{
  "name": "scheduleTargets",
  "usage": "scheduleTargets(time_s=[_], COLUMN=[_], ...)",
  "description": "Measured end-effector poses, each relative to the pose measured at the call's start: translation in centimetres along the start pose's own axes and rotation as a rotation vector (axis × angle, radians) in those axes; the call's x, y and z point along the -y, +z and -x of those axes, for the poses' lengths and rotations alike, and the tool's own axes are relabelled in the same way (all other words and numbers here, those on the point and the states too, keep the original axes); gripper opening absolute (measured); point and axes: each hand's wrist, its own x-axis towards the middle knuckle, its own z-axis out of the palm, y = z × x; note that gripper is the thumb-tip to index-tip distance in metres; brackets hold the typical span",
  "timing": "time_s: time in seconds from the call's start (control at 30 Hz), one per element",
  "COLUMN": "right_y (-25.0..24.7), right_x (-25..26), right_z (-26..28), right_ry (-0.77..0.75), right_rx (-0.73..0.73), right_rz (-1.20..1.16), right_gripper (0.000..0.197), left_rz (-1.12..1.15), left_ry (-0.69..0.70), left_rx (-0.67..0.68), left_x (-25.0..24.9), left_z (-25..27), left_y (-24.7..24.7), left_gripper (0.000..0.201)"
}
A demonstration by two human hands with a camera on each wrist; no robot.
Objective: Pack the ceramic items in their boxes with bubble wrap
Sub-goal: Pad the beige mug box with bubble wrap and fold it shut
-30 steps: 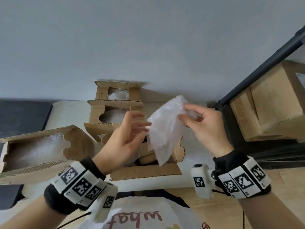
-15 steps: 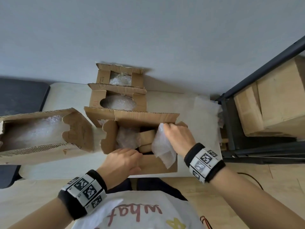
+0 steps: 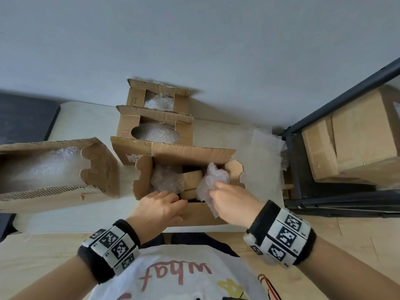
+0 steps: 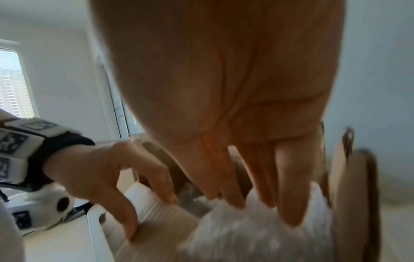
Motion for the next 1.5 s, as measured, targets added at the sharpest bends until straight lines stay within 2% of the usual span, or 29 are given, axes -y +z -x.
scheduleTargets(time_s=[0.1,0.27,0.4,0.57,0.63,0.73,0.8,0.9,0.93,0.97,1.07,1.1,1.17,1.23,1.3,1.37,1.5], right_y=[0.2,1.0,2.1,2.4,2.7,2.6,2.0,0.3,-0.2,-0.8,-2.8,-2.9,-2.3,-0.2,2.7,5.4,9.1], right_x=[-0.5,-1.4,-1.7,-1.4,-1.5,-1.4,-1.1,-1.0,-1.3,-1.7,-3.5,-4.7,-7.6,-10.9,-13.5,-15.0,-15.5], right_z=[-2.7,-6.9,-8.4,-9.1,-9.4,-9.3,-9.0,-7.1,-6.0,-4.6,-0.2,0.5,0.6,-0.9,-2.9,-4.8,-7.1], right_ry=[0.141,0.25,0.314,0.331,0.35,0.357,0.345,0.272,0.232,0.197,0.059,0.037,0.116,0.3,0.478,0.57,0.687], right_rx=[0.099,0.187,0.22,0.193,0.193,0.185,0.172,0.15,0.069,-0.083,-0.665,-0.817,-0.952,-0.872,-0.649,-0.473,-0.318], right_rz=[-0.048,-0.244,-0.352,-0.459,-0.51,-0.508,-0.47,-0.483,-0.499,-0.513,-0.611,-0.612,-0.575,-0.548,-0.504,-0.482,-0.517], right_gripper=[0.027,0.033,0.038,0.036,0.021,0.034,0.036,0.023,0.019,0.023,0.03,0.029,0.024,0.02,0.028,0.041,0.066], left_rz=[0.0,-0.116,-0.15,-0.112,-0.092,-0.082,-0.09,-0.129,-0.148,-0.17,-0.253,-0.279,-0.316,-0.324,-0.325,-0.335,-0.332], left_ry=[0.01,0.016,-0.075,-0.118,-0.126,-0.135,-0.134,-0.124,-0.117,-0.11,-0.076,-0.064,-0.045,-0.032,-0.029,-0.033,-0.035], left_rx=[-0.032,-0.081,-0.028,0.041,0.075,0.1,0.109,0.132,0.147,0.164,0.222,0.239,0.262,0.28,0.288,0.293,0.277], left_x=[0.3,1.3,2.3,3.1,3.4,3.5,3.5,3.6,3.7,3.8,4.1,4.1,4.3,4.4,4.4,4.3,4.3], left_z=[0.2,1.2,2.3,2.3,2.3,2.3,2.2,2.0,1.8,1.6,0.9,0.8,0.5,0.4,0.3,0.2,0.1], left_y=[0.1,0.3,0.6,1.0,1.1,1.3,1.3,1.1,1.0,1.0,0.8,0.8,0.7,0.5,0.4,0.5,0.6], left_gripper=[0.041,0.035,0.049,0.052,0.052,0.052,0.055,0.064,0.066,0.068,0.07,0.07,0.069,0.07,0.074,0.078,0.076])
